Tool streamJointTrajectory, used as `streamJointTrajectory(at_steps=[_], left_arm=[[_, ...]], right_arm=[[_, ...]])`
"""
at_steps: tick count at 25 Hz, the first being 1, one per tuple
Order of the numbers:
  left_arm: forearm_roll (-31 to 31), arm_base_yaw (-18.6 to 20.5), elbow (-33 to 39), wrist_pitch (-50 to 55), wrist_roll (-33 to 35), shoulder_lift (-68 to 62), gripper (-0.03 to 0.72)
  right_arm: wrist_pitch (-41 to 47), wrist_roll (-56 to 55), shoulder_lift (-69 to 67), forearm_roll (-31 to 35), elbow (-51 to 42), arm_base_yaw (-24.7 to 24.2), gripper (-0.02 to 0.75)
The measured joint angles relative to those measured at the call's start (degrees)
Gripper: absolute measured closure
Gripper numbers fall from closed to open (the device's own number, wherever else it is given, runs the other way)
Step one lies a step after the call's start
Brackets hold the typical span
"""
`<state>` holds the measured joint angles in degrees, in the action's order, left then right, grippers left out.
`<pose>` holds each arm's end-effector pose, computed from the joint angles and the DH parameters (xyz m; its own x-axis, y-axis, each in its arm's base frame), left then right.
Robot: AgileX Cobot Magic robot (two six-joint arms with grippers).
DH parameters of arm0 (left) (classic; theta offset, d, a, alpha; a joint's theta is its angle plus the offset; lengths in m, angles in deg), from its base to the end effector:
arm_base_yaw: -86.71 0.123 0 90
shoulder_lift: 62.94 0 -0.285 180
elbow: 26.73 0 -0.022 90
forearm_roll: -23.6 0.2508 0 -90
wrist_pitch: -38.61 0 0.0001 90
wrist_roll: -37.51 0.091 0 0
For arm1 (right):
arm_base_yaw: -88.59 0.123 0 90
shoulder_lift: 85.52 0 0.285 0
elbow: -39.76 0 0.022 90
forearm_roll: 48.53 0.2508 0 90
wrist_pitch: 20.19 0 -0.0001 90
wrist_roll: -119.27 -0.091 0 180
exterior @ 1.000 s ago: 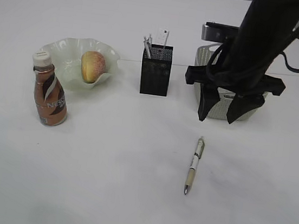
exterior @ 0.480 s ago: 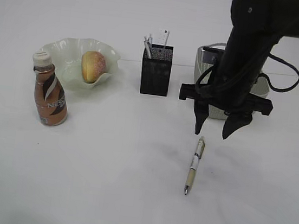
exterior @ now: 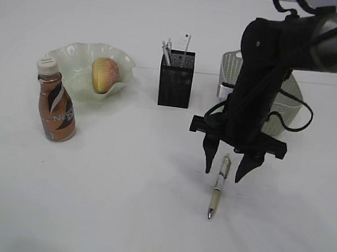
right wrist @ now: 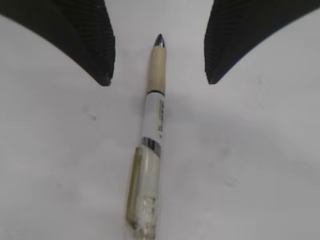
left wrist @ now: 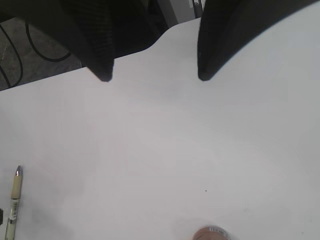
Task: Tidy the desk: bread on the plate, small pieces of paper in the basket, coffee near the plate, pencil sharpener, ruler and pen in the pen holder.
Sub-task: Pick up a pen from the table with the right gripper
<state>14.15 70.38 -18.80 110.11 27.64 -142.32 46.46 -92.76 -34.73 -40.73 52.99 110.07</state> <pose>0.2165 -0.0782 0.3532 -0.9450 0.0472 -0.3238 0.1246 0.9669 -0.2228 0.3786 0.1612 0.1635 -0.9666 0.2333 0.1064 0.2420 0.9672 0.0773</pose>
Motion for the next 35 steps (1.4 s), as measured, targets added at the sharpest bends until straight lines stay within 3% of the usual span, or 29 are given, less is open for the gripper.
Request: streamJointTrajectory(at_steps=[35], left_arm=[[0.00, 0.00, 0.00, 0.00, 0.00, 0.00, 0.308]], right_arm=[[-5.00, -1.52, -5.84, 0.26, 0.00, 0.10, 0.290]])
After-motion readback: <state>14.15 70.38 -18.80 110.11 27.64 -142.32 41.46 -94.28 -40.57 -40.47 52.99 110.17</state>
